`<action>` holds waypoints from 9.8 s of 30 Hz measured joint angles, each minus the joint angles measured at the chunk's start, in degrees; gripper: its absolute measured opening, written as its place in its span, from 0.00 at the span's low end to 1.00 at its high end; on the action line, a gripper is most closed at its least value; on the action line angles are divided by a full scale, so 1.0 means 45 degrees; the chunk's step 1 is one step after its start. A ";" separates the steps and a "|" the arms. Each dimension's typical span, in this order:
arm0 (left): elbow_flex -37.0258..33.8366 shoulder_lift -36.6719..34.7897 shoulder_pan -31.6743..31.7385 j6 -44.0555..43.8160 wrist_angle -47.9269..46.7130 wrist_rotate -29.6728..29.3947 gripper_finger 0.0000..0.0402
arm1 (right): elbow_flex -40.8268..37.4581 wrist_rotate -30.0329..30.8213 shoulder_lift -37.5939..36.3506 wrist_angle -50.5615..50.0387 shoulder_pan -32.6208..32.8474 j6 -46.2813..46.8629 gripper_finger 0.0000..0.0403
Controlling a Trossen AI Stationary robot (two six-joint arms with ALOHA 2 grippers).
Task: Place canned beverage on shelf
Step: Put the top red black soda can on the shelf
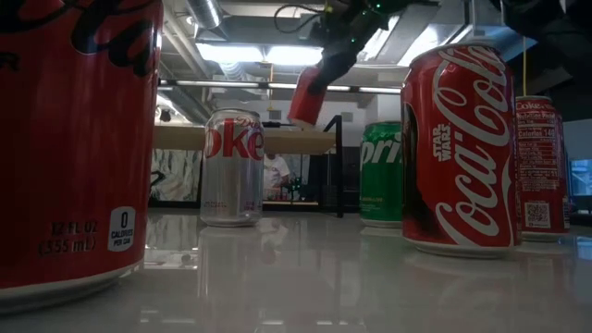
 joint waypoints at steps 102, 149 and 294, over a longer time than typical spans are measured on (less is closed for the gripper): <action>-0.0004 -0.0003 0.0001 -0.0005 -0.0005 0.0004 0.82 | -0.0010 0.2492 0.0106 0.0507 0.0029 0.0128 0.96; 0.0000 -0.0004 0.0000 -0.0005 -0.0005 0.0005 0.82 | -0.0068 0.0801 0.1001 0.2980 0.0005 0.4698 0.96; -0.0005 -0.0002 0.0002 -0.1010 -0.0010 0.0005 0.82 | 0.0388 0.0458 0.1020 0.2347 0.0015 0.1020 0.96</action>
